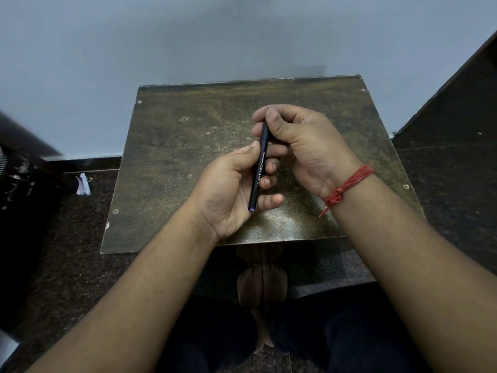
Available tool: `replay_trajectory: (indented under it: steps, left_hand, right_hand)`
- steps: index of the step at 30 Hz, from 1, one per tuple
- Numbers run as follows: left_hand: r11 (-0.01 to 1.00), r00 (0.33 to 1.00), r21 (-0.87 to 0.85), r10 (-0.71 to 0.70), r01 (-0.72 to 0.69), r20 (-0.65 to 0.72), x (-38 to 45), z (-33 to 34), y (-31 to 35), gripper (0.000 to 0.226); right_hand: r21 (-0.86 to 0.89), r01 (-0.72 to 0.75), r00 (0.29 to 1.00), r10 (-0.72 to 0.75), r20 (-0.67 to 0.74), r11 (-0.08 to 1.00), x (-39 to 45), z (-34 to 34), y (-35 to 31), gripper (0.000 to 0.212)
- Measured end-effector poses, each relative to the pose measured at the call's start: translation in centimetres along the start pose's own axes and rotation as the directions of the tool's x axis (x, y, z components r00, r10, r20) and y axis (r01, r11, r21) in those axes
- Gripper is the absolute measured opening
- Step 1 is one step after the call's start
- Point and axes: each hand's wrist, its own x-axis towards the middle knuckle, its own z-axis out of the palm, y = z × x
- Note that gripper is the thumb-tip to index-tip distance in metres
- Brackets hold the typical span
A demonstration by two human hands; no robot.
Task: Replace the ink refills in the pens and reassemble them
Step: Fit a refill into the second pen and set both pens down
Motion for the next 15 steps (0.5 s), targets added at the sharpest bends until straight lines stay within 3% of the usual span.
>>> replay_trajectory:
  steps: [4, 15]
  left_hand:
    - [1.0, 1.0, -0.022, 0.012, -0.012, -0.001, 0.0, 0.24, -0.16, 0.026]
    - [0.997, 0.983, 0.013, 0.073, -0.072, -0.169, 0.65, 0.65, -0.95, 0.029]
  right_hand:
    - [-0.028, 0.017, 1.0, -0.018, -0.007, 0.999, -0.03, 0.02, -0.21, 0.015]
    - [-0.091, 0.004, 0.995, -0.014, -0.102, 0.996, 0.04, 0.94, -0.42, 0.02]
